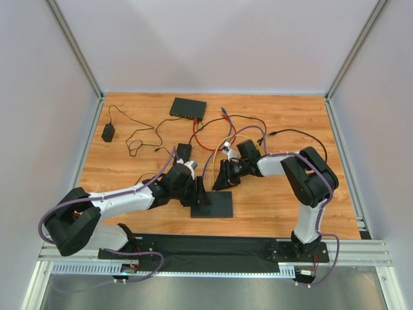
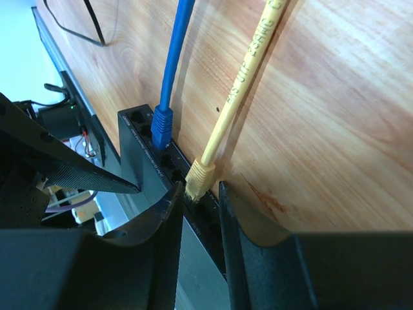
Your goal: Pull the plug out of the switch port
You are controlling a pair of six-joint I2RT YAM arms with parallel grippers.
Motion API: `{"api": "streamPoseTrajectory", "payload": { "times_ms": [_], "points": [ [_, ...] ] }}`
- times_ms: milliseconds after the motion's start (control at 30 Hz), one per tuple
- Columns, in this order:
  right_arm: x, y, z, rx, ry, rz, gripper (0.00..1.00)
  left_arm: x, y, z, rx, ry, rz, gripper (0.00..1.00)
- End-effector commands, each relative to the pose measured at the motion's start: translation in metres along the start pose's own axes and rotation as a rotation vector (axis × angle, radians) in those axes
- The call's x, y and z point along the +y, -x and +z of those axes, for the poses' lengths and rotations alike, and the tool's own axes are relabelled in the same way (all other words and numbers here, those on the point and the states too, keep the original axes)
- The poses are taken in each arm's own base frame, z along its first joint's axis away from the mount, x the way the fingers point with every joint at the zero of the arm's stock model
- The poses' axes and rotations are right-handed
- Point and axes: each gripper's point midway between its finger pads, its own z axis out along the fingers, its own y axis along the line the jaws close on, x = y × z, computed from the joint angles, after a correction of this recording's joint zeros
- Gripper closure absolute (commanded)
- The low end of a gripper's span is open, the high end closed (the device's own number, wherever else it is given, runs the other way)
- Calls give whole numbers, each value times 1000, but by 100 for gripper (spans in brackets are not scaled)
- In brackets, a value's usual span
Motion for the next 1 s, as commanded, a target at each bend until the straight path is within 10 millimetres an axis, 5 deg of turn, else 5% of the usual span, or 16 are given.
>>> {"api": "streamPoseTrajectory", "payload": {
  "times_ms": [0,367,533,967],
  "points": [
    [4,6,4,10,39,-54,70,2,-2,2,5,-2,-10,44],
    [-4,-5,9,66,48,-25,77,1,-3,3,14,-6,-11,44],
    [-4,-6,13,59,76,-20,100,5,-6,3,24,5,-16,44],
    [-22,15,17,-129,36,116,100,38,-26,15,153,164,9,46]
  ]
}}
